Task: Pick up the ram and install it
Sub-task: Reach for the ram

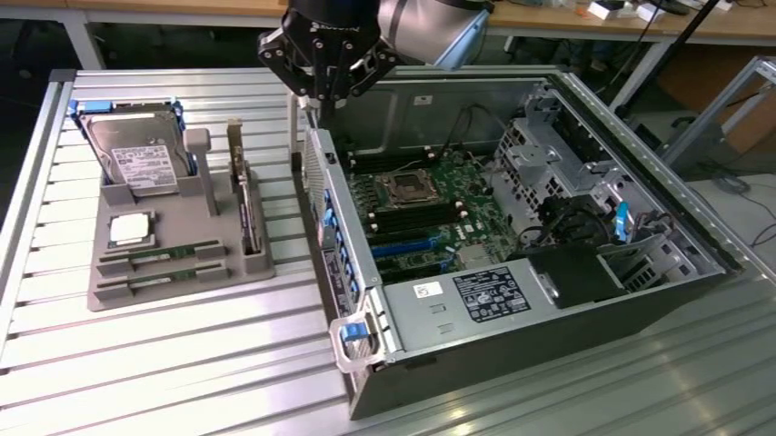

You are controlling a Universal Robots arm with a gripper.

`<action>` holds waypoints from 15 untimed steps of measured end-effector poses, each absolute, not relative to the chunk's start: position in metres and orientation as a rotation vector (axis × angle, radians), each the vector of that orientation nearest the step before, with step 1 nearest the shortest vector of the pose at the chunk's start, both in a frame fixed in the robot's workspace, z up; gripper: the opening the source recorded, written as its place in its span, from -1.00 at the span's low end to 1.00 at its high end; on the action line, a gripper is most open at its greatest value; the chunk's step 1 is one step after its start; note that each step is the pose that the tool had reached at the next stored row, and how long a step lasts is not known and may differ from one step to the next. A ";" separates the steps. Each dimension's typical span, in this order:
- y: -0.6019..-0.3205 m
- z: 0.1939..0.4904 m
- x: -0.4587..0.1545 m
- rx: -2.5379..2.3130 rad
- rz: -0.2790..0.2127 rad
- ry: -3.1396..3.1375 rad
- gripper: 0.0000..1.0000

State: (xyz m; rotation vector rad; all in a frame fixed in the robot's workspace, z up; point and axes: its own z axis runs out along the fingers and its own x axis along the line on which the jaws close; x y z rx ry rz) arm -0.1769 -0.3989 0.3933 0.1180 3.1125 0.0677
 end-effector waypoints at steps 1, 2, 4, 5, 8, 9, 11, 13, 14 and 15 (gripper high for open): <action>-0.399 0.393 -0.177 0.118 0.068 3.112 -0.80; -0.399 0.393 -0.178 0.118 0.068 3.112 -0.80; -0.399 0.393 -0.179 0.118 0.068 3.112 -0.80; -0.399 0.393 -0.180 0.118 0.068 3.112 -0.80; -0.399 0.393 -0.182 0.118 0.068 3.112 -0.80; -0.399 0.393 -0.183 0.118 0.068 3.112 -0.80; -0.399 0.393 -0.184 0.118 0.068 3.112 -0.80; -0.399 0.393 -0.185 0.118 0.068 3.112 -0.80; -0.399 0.393 -0.186 0.118 0.068 3.113 -0.80; -0.399 0.393 -0.186 0.118 0.068 3.113 -0.80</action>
